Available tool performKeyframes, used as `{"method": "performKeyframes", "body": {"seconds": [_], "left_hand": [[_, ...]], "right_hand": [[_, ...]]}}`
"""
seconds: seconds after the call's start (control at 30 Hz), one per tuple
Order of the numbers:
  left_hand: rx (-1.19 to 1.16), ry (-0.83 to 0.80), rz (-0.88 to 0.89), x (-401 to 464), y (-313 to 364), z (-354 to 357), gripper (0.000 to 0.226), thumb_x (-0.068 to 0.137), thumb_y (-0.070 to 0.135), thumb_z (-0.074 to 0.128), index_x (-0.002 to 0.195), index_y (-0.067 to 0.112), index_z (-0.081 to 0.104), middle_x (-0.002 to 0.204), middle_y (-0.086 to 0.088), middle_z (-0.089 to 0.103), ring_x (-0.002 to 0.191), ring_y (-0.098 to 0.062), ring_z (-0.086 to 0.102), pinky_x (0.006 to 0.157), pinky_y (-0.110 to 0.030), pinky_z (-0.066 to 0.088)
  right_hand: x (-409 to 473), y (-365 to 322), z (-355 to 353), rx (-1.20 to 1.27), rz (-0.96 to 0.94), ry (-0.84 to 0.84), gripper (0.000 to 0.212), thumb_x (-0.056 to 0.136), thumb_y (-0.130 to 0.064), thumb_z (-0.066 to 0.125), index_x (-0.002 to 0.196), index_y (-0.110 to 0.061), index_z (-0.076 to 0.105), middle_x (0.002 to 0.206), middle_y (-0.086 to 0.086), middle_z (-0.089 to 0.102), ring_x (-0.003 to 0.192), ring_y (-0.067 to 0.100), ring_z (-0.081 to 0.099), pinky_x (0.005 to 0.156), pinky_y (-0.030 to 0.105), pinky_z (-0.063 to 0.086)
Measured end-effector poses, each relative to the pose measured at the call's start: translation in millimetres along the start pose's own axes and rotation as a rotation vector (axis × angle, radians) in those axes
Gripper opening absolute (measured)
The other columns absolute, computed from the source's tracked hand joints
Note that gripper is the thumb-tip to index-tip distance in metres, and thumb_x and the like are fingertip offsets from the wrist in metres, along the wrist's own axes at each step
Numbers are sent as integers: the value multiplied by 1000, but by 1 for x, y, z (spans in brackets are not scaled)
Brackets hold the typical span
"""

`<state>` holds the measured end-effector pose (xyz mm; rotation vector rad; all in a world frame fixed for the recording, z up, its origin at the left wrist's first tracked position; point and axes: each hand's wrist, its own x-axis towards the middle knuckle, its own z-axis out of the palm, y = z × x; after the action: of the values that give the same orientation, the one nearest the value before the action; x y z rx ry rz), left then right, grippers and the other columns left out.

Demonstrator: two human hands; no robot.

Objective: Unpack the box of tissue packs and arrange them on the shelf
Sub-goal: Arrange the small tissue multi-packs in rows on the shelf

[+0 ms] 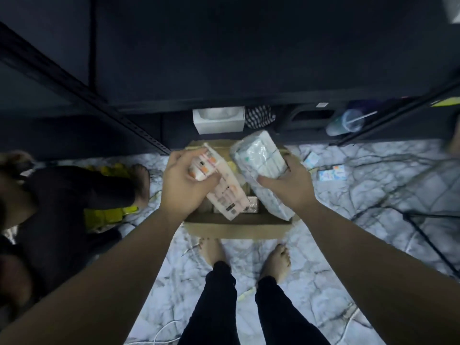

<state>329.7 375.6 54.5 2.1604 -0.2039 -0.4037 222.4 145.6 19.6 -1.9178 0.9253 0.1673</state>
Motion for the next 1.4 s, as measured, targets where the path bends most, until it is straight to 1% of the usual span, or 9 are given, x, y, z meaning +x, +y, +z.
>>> {"method": "performKeyframes", "body": {"seconds": [0.13,0.33,0.47,0.6,0.8,0.93,1.03,1.13,1.4], "left_hand": [[-17,-25,-2,-24,73,-38,57,75,19,90,127,27,70,121,2,52,101,9,58,86,-4,46],[-146,47,44,-62,161,-84,52,70,22,95,114,38,71,118,1,61,101,2,63,81,-14,54],[-263,80,95,-78,218,-105,48,71,16,94,111,24,69,107,-3,73,95,-17,74,75,-34,62],[-279,100,207,-80,278,-128,46,72,13,94,111,16,70,103,-4,76,90,-18,77,73,-32,63],[-316,203,352,-74,354,-174,39,74,18,93,107,17,72,100,0,77,92,-19,75,80,-35,62],[-337,265,440,-64,390,-205,39,75,28,91,108,18,73,102,-3,77,94,-24,76,83,-49,63],[-366,308,470,-49,413,-228,30,83,25,86,109,18,72,99,-4,77,90,-24,77,75,-44,64],[-382,354,503,-26,428,-250,25,85,31,83,106,24,72,99,0,78,92,-19,76,83,-48,63],[-497,378,513,61,435,-298,29,86,39,81,108,24,69,103,2,76,97,-17,75,89,-49,61]], "right_hand": [[-54,-50,-61,182,22,-24,44,70,-30,94,105,-29,67,101,-12,73,87,-2,70,78,26,59],[-124,-96,-132,272,-31,4,46,76,-30,90,115,-24,65,109,-12,72,96,6,71,76,27,58],[-150,-126,-172,313,-116,57,60,75,-29,90,121,-26,53,115,-12,70,99,5,70,81,33,60],[-162,-169,-212,323,-266,63,56,75,-30,90,116,-27,51,112,-10,72,94,2,73,66,21,57],[-168,-240,-273,319,-467,114,52,73,-35,91,111,-33,57,110,-11,74,93,4,74,76,36,62],[-169,-287,-301,319,-563,150,44,73,-33,91,106,-34,62,107,-15,73,93,3,72,78,34,60],[-167,-324,-317,301,-621,189,43,73,-33,91,107,-33,64,104,-16,72,89,-1,71,72,27,55],[-162,-363,-328,256,-662,237,40,74,-35,91,106,-34,67,101,-17,72,81,-5,70,64,20,53],[-132,-446,-330,125,-673,328,36,73,-41,89,104,-38,71,93,-17,72,73,-1,72,61,26,56]]}}
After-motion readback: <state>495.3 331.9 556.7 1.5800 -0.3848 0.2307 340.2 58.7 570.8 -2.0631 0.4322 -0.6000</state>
